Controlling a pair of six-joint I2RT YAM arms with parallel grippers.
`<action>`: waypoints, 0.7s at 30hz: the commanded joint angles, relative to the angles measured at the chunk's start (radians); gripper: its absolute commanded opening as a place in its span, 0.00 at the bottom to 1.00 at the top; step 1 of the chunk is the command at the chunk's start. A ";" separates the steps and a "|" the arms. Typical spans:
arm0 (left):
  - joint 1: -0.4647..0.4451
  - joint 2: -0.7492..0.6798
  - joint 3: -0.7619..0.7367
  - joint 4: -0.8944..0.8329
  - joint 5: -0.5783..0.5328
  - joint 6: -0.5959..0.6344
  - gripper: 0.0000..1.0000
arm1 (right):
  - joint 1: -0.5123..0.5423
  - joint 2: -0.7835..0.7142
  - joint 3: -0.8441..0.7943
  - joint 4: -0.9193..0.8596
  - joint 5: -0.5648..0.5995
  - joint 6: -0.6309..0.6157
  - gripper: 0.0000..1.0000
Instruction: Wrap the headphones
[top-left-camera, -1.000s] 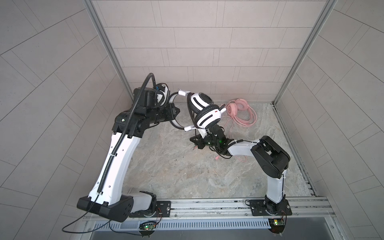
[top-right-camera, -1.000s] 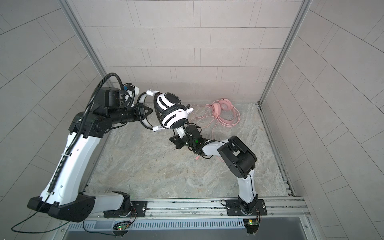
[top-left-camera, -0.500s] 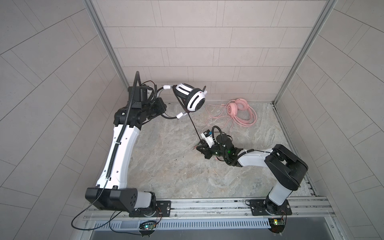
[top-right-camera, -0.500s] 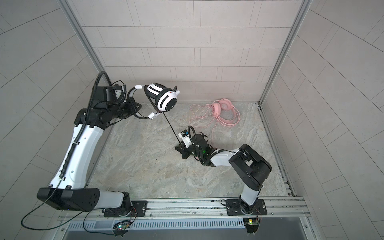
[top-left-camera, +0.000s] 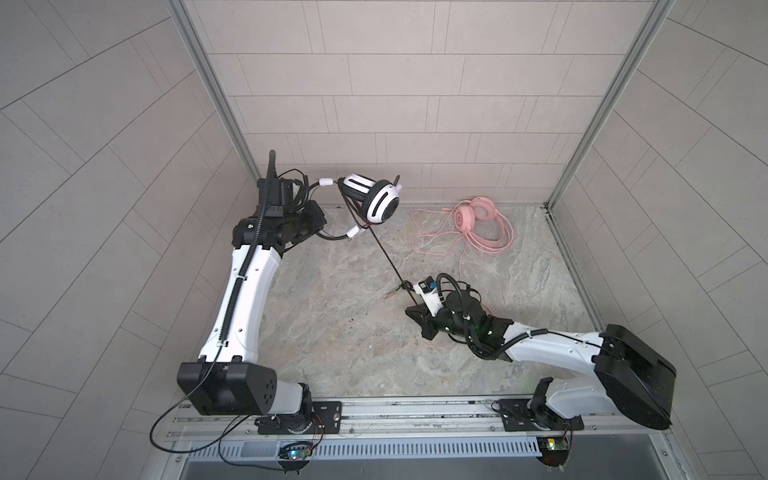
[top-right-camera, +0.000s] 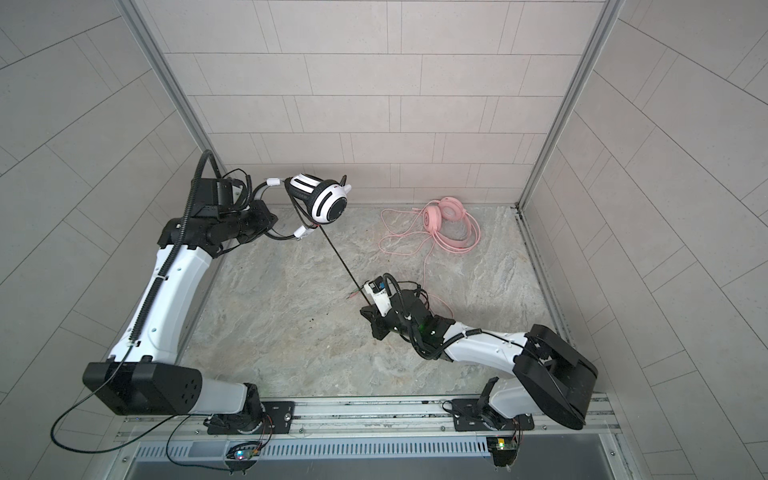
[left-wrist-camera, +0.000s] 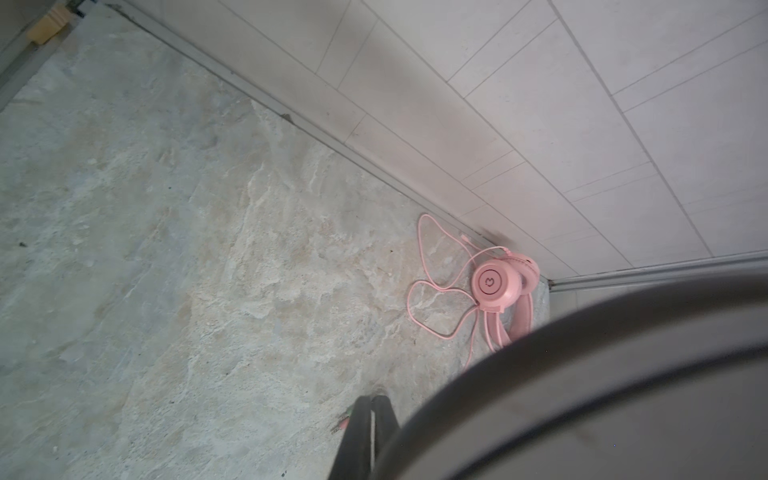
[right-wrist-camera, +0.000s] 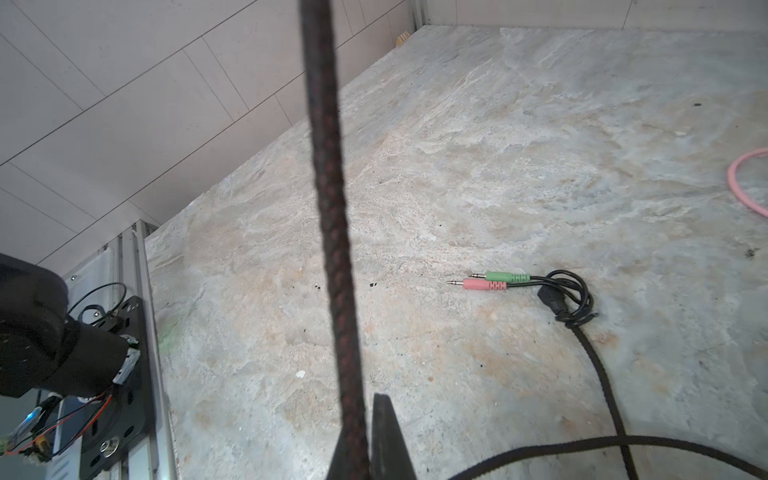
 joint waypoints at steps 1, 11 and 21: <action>0.025 -0.085 -0.054 0.185 -0.175 -0.146 0.00 | 0.031 -0.080 -0.013 -0.214 0.062 -0.036 0.01; 0.023 -0.118 -0.113 0.206 -0.267 -0.135 0.00 | 0.137 -0.238 0.036 -0.457 0.158 -0.072 0.01; -0.059 -0.183 -0.200 0.191 -0.446 -0.022 0.00 | 0.195 -0.314 0.175 -0.642 0.229 -0.108 0.02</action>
